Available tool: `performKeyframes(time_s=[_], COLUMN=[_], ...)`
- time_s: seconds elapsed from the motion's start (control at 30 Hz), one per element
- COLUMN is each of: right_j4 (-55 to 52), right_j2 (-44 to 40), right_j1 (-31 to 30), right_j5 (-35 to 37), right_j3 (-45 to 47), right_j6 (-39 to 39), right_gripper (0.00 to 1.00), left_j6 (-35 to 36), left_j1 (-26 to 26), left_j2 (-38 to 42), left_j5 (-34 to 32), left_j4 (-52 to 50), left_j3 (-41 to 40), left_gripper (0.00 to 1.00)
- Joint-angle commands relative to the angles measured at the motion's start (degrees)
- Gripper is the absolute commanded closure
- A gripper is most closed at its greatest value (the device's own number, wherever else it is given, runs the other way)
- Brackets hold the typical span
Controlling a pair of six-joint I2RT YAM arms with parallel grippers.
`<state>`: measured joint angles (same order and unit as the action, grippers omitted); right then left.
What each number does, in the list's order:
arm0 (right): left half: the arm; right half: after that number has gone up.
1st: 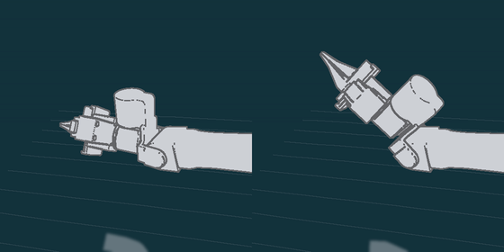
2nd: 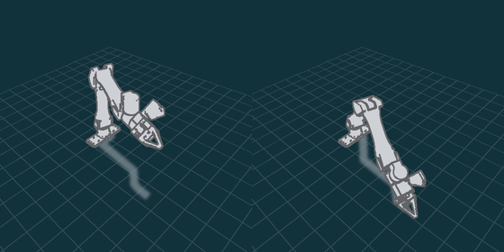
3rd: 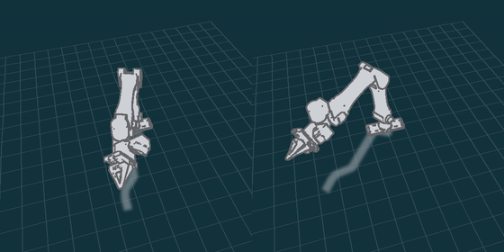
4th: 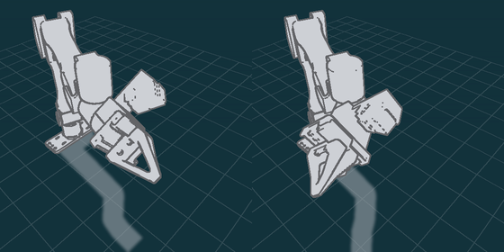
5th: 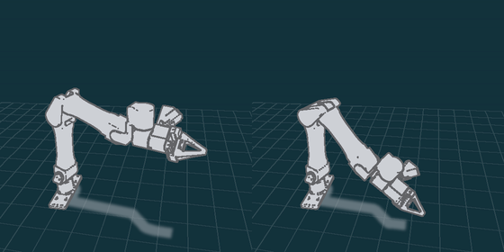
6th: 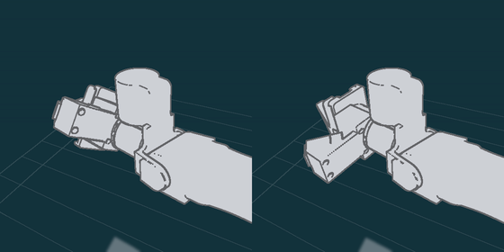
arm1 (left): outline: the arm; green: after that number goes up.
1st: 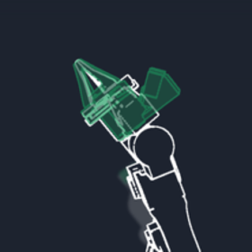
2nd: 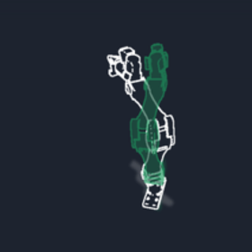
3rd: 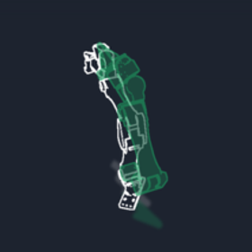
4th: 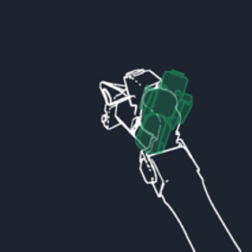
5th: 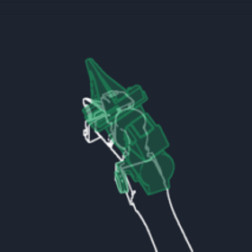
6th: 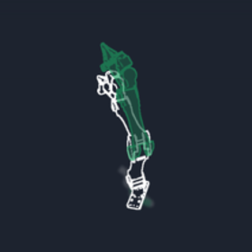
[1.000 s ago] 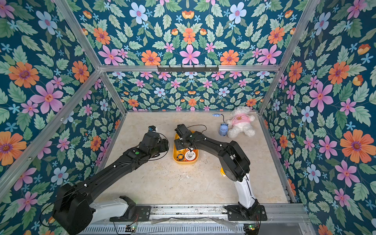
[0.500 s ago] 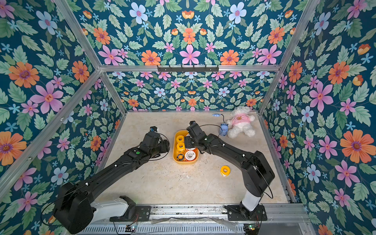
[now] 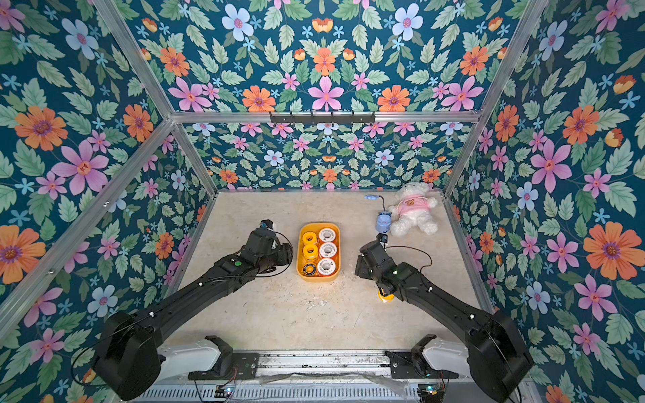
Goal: Put the sealing tape into the storage box
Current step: Place the sealing tape in the storage box, then pick up the sealing tape at the center of the board.
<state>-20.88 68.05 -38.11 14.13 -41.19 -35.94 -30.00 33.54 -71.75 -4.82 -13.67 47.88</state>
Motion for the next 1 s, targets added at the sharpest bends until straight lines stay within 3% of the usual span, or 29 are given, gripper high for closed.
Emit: performKeyframes(time_s=[0.0,0.43,0.97], right_j4=[-3.1,-1.7,0.8], right_j2=[-2.4,-2.3,1.2], right_j1=[0.2,1.2,1.1], right_j5=[5.6,5.6,3.8], right_j3=[3.1,11.2,13.2], right_j6=[-6.6,-10.9,-11.2], right_gripper=[0.18,0.1,0.11], left_j6=[0.2,0.1,-0.3], left_j1=[-0.1,-0.1,-0.1], left_j2=[0.2,-0.3,-0.2], left_j5=[0.8,1.3,1.4], left_j4=[1.6,1.6,1.3], left_j3=[-0.2,-0.1,-0.2], left_gripper=[0.3,0.29,0.29])
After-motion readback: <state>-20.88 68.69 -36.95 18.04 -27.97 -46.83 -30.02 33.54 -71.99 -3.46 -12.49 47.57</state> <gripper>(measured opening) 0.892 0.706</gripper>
